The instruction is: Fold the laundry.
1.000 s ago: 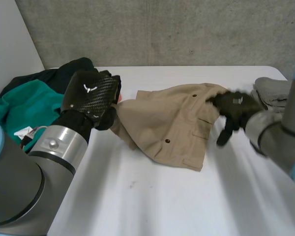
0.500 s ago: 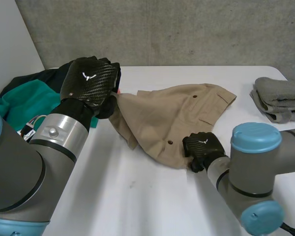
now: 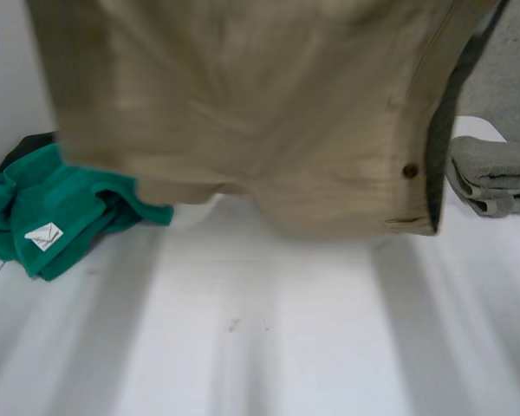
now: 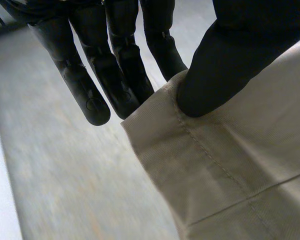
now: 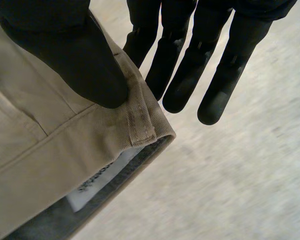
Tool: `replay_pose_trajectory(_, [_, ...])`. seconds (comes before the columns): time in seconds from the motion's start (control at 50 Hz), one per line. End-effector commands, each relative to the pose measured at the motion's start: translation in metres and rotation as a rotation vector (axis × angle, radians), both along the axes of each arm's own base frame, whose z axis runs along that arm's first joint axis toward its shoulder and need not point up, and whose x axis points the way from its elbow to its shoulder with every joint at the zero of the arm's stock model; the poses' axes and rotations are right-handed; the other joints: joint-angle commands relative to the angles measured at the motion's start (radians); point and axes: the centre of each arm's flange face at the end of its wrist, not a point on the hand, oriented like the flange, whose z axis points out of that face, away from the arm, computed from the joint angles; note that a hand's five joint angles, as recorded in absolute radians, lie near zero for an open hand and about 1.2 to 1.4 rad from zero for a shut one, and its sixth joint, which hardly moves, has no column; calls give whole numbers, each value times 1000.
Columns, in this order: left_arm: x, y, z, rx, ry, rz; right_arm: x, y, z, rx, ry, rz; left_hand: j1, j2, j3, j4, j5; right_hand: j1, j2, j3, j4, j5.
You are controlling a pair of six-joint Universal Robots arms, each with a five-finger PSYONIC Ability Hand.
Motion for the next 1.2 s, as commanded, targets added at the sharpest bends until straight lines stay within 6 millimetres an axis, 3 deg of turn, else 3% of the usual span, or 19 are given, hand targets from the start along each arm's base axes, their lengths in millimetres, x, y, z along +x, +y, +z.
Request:
replay_pose_trajectory(0.02, [6, 11, 41, -70, 28, -5, -7, 4, 30, -55, -22, -7, 239, 198, 202, 194, 230, 283, 229, 209, 198, 219])
replay_pose_trajectory(0.1, [-13, -19, 18, 2, -46, -29, -2, -13, 10, 11, -1, -10, 239, 198, 202, 194, 230, 283, 229, 209, 198, 219])
replay_pose_trajectory(0.16, [-28, -46, -11, 72, -108, -44, 9, -40, -26, 116, 35, -12, 239, 198, 202, 194, 230, 283, 229, 209, 198, 219])
replay_pose_trajectory(0.28, [-57, -106, -88, 240, -214, -52, 25, -85, -97, 307, 55, -4, 239, 198, 202, 194, 230, 283, 229, 209, 198, 219])
replay_pose_trajectory(0.32, [-61, -125, -108, 268, -227, -41, 32, -104, -128, 367, 52, -8, 239, 198, 202, 194, 230, 283, 229, 209, 198, 219])
replay_pose_trajectory(0.34, [-61, -150, -130, 290, -240, -22, 36, -115, -148, 393, 55, -19, 239, 198, 202, 194, 230, 283, 229, 209, 198, 219])
replay_pose_trajectory(0.42, [-63, -191, -179, 343, -267, 1, 42, -144, -194, 416, 56, -77, 239, 198, 202, 194, 230, 283, 229, 209, 198, 219])
replay_pose_trajectory(0.46, [-71, -209, -209, 368, -289, -1, 45, -154, -210, 410, 49, -94, 239, 198, 202, 194, 230, 283, 229, 209, 198, 219])
replay_pose_trajectory(0.54, [-77, -238, -245, 367, -320, 14, 57, -176, -241, 349, 25, -91, 239, 198, 202, 194, 230, 283, 229, 209, 198, 219])
replay_pose_trajectory(0.62, [-76, -266, -260, 311, -330, 63, 67, -200, -261, 247, 10, -102, 239, 198, 202, 194, 230, 283, 229, 209, 198, 219])
replay_pose_trajectory(0.7, [-76, -283, -256, 240, -306, 79, 76, -219, -275, 171, 11, -105, 239, 198, 202, 194, 230, 283, 229, 209, 198, 219])
replay_pose_trajectory(0.72, [-77, -285, -255, 226, -300, 80, 78, -225, -278, 158, 15, -109, 239, 198, 202, 194, 230, 125, 70, 50, 40, 60])
replay_pose_trajectory(0.76, [-78, -288, -253, 199, -289, 82, 80, -229, -279, 151, 22, -112, 85, 44, 48, 40, 77, -715, -769, -790, -800, -780])
replay_pose_trajectory(0.78, [-79, -288, -251, 182, -281, 83, 81, -230, -280, 152, 27, -112, -765, -806, -802, -810, -774, -938, -993, -1013, -1023, -1003])
replay_pose_trajectory(0.8, [-81, -287, -250, 173, -275, 82, 80, -231, -277, 149, 30, -117, -983, -1024, -1020, -1028, -991, -938, -993, -1013, -1023, -1003])
replay_pose_trajectory(0.92, [-85, -277, -251, 192, -270, 84, 66, -224, -233, 129, 25, -122, -983, -1024, -1020, -1028, -991, -938, -993, -1013, -1023, -1003])
replay_pose_trajectory(1.0, [-78, -257, -228, 221, -254, 123, 42, -210, -199, 156, 69, -79, -983, -1024, -1020, -1028, -991, -938, -993, -1013, -1023, -1003])
replay_pose_trajectory(1.14, [-50, -191, -200, 362, -264, 205, 12, -160, -181, 302, 200, 73, -900, -941, -937, -945, -908, -938, -993, -1013, -1023, -1003])
replay_pose_trajectory(1.2, [-50, -141, -201, 477, -333, 165, -9, -146, -189, 389, 269, 84, -862, -903, -899, -907, -870, -938, -993, -1013, -1023, -1003])
